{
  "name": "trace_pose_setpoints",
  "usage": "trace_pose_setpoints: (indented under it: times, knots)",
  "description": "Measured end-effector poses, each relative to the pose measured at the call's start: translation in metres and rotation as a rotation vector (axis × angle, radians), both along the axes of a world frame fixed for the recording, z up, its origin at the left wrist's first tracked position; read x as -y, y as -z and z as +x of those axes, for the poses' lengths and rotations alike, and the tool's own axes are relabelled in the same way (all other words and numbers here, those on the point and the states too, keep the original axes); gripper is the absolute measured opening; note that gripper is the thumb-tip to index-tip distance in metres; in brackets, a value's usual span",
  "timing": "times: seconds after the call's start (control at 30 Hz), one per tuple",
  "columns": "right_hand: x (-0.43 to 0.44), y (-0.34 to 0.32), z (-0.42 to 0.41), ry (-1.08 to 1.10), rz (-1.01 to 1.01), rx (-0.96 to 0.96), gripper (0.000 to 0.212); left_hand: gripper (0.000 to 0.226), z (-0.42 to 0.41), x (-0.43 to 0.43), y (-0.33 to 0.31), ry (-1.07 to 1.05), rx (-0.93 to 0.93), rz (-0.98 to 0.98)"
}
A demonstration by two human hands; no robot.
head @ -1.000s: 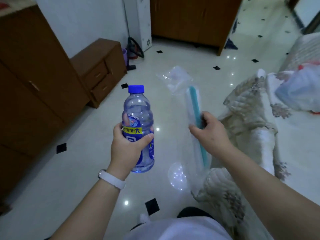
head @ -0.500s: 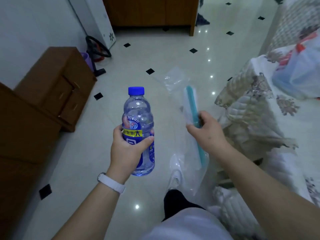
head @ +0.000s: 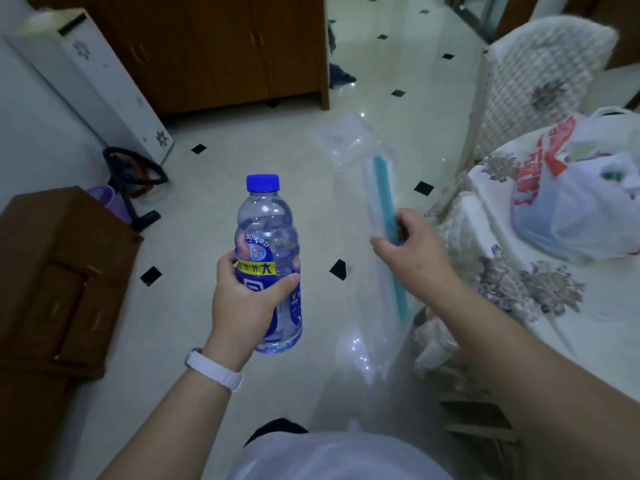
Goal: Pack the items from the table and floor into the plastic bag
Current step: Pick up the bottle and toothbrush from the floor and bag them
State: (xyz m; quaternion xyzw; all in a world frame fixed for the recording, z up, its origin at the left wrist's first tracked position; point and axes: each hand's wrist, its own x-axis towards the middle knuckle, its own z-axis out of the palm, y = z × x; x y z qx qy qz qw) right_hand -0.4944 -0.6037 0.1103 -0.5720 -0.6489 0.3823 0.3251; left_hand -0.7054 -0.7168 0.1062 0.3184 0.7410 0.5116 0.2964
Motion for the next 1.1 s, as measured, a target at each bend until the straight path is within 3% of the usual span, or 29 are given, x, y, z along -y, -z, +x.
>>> trace_pose_setpoints:
  times: [0.3, 0.6, 0.83, 1.1]
  knots:
    - [-0.129, 0.002, -0.02, 0.234, 0.021, 0.033, 0.015, 0.067, -0.034, -0.178, 0.027, 0.254, 0.067, -0.001]
    - [-0.241, -0.031, -0.021, 0.564, 0.073, 0.131, 0.018, 0.067, -0.056, -0.387, 0.012, 0.59, 0.153, 0.01]
    - [-0.269, -0.02, 0.02, 0.842, 0.036, 0.201, 0.02, 0.07, -0.007, -0.479, 0.018, 0.836, 0.136, -0.022]
    - [-0.326, -0.023, 0.104, 1.094, 0.148, 0.027, 0.019, 0.068, 0.097, -0.573, 0.025, 1.07, 0.044, -0.066]
